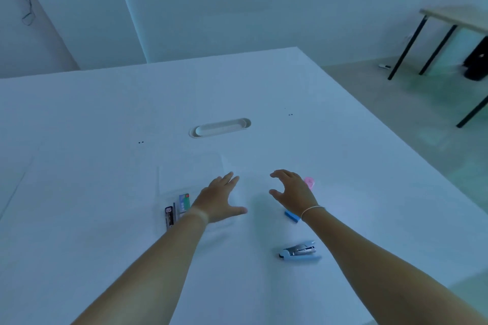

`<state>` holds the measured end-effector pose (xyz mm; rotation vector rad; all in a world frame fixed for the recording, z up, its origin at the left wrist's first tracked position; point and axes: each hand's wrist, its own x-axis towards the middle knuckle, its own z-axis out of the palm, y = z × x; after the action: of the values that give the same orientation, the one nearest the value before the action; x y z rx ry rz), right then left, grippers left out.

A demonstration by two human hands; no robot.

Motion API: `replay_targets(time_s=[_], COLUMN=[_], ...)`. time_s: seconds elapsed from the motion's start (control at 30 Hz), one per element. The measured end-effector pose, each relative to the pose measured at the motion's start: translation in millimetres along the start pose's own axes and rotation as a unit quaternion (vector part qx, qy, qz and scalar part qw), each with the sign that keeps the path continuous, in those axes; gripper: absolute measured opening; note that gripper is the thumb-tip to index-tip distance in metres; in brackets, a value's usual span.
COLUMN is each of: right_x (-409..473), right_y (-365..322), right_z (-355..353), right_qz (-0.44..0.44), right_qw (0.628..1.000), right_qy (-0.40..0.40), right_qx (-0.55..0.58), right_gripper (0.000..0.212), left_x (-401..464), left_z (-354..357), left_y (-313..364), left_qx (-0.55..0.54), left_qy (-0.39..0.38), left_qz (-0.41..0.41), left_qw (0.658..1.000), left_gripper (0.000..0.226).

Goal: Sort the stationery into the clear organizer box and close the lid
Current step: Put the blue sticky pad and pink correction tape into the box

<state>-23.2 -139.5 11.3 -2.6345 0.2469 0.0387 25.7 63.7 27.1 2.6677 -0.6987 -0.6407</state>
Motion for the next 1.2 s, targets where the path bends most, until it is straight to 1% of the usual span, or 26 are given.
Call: replay_targets(time_s=[0.2,0.3,0.43,0.63,0.77,0.83,0.9,1.0,1.07,1.13,1.2], right_x=[-17.6,-19.6,-13.6,2.3,12.4,16.1,19.8,23.6,25.6,27.7,28.8], right_y=[54.4,73.7,91.9,104.6,113.1,116.4,118.9,120.4,120.6,119.7,118.2], right_z=[-20.0,-24.7,-26.5,-23.6,-19.8,-17.9,-16.3,-14.5,-14.0,-15.5,-16.4], right_qz=[0.076,0.090,0.081,0.028,-0.039,-0.063,-0.074,-0.070,-0.048,-0.013,0.015], right_qw=[0.997,0.995,0.997,0.999,0.991,0.985,0.984,0.986,0.987,0.988,0.988], right_qy=[0.024,0.031,0.018,-0.011,-0.076,-0.095,-0.088,-0.058,-0.051,-0.054,-0.056], right_qx=[0.013,0.012,0.004,-0.030,-0.102,-0.130,-0.136,-0.142,-0.144,-0.145,-0.145], right_gripper=[0.036,0.035,0.037,0.043,0.049,0.048,0.044,0.035,0.031,0.029,0.030], left_x=[23.2,30.6,41.4,54.8,62.6,65.0,67.7,71.5,73.6,74.8,73.9], left_z=[20.4,31.5,43.4,61.3,72.4,76.6,80.3,81.7,80.8,79.5,77.2], left_y=[49.1,68.4,87.4,101.8,106.3,108.5,110.4,112.6,113.2,113.2,112.1], left_qx=[0.005,0.009,0.020,0.019,0.029,0.027,0.011,-0.033,-0.041,-0.046,-0.058], left_qy=[-0.028,-0.046,-0.055,-0.056,-0.047,-0.039,-0.032,-0.020,-0.012,-0.001,0.009], left_qz=[0.053,0.071,0.080,0.051,0.018,0.005,-0.006,-0.028,-0.036,-0.043,-0.053], left_qw=[0.998,0.996,0.995,0.997,0.998,0.999,0.999,0.999,0.998,0.998,0.997], left_gripper=[0.083,0.081,0.077,0.076,0.077,0.074,0.067,0.050,0.042,0.039,0.039])
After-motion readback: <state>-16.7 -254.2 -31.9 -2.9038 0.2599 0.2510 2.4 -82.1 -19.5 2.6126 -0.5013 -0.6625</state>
